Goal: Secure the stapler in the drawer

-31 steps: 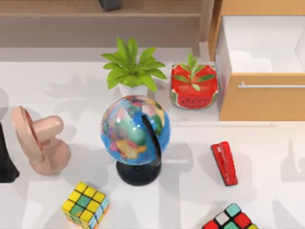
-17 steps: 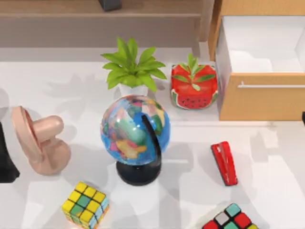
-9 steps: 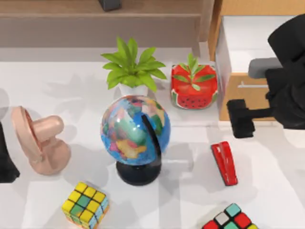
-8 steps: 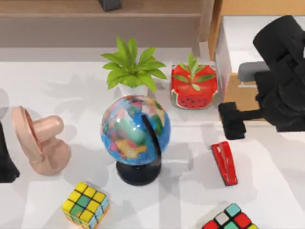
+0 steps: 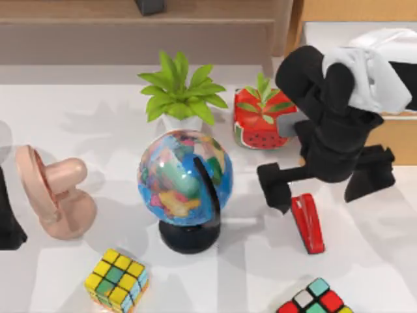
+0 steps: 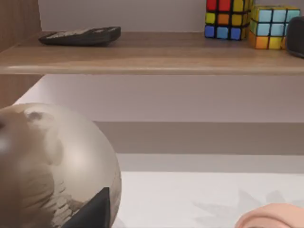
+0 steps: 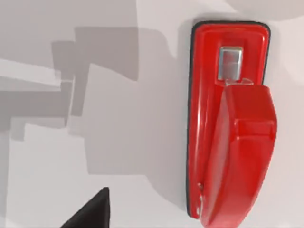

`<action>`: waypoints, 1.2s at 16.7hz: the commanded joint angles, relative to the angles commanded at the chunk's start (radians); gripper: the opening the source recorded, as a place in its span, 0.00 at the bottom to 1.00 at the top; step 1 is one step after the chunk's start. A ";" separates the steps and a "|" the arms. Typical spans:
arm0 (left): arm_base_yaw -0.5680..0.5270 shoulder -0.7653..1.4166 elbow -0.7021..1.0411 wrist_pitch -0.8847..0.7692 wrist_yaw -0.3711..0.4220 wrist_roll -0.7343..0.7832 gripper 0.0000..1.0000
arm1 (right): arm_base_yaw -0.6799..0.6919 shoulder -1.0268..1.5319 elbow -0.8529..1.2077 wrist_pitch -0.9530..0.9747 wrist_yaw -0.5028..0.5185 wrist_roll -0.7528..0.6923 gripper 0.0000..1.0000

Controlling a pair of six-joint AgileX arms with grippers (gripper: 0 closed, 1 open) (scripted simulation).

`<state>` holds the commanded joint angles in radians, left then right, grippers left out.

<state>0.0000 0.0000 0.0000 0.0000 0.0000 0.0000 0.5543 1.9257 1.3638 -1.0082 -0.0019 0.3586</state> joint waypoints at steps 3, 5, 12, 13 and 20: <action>0.000 0.000 0.000 0.000 0.000 0.000 1.00 | 0.000 0.000 0.000 0.000 0.000 0.000 1.00; 0.000 0.000 0.000 0.000 0.000 0.000 1.00 | -0.004 0.000 -0.006 0.006 0.000 -0.001 1.00; 0.000 0.000 0.000 0.000 0.000 0.000 1.00 | 0.001 0.072 -0.102 0.178 0.000 0.002 1.00; 0.000 0.000 0.000 0.000 0.000 0.000 1.00 | 0.002 0.076 -0.106 0.183 0.000 0.003 1.00; 0.000 0.000 0.000 0.000 0.000 0.000 1.00 | 0.002 0.076 -0.106 0.183 0.000 0.003 0.70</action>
<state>0.0000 0.0000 0.0000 0.0000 0.0000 0.0000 0.5558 2.0020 1.2575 -0.8256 -0.0014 0.3612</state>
